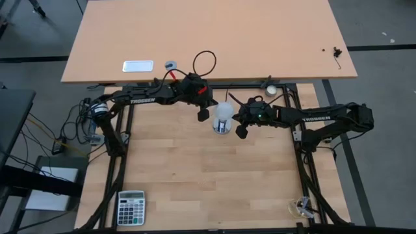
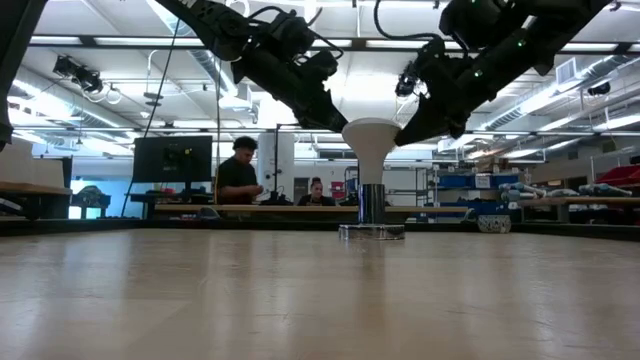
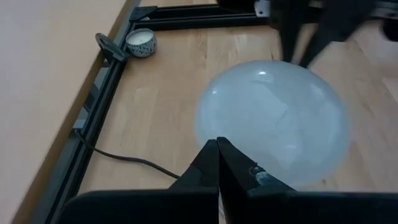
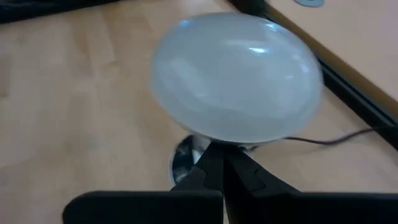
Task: Screw lightbulb
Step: Remove the lightbulb from the silver lamp socket
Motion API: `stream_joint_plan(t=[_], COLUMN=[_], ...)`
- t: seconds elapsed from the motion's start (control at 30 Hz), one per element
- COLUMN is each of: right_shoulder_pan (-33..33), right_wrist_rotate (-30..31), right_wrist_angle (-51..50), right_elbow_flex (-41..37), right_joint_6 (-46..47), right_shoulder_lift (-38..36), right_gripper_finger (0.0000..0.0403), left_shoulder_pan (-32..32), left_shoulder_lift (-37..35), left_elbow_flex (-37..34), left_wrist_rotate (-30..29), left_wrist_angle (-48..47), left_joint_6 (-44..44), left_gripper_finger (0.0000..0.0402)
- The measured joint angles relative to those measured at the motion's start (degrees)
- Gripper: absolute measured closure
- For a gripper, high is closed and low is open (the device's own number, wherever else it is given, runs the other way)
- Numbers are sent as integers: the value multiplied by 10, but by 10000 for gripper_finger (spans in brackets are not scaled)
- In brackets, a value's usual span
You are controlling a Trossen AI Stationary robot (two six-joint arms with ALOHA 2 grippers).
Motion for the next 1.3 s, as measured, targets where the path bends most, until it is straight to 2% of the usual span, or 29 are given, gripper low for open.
stream_joint_plan(t=[0.37, 0.57, 0.7, 1.03, 1.2, 1.3], right_shoulder_pan=[-41, -47, -46, -44, -44, -44], right_wrist_rotate=[46, 34, 4, 3, 3, 3], right_wrist_angle=[11, 5, -17, -94, -101, -66], right_elbow_flex=[2, 2, 2, 1, -46, -81], right_joint_6=[-5, -6, 3, 36, 78, 108], right_shoulder_lift=[-2, -30, -34, -29, -28, -28], right_gripper_finger=[398, 395, 395, 395, 395, 396], left_shoulder_pan=[-19, -20, -20, -20, -19, -19], left_shoulder_lift=[-24, -34, -36, -36, -37, -37], left_elbow_flex=[-3, -6, -8, -11, -11, -11], left_wrist_rotate=[27, -4, -5, -10, -11, -12], left_wrist_angle=[-56, -57, -44, -33, -31, -31], left_joint_6=[3, 14, 15, 15, 16, 17], left_gripper_finger=[402, 402, 402, 402, 402, 402])
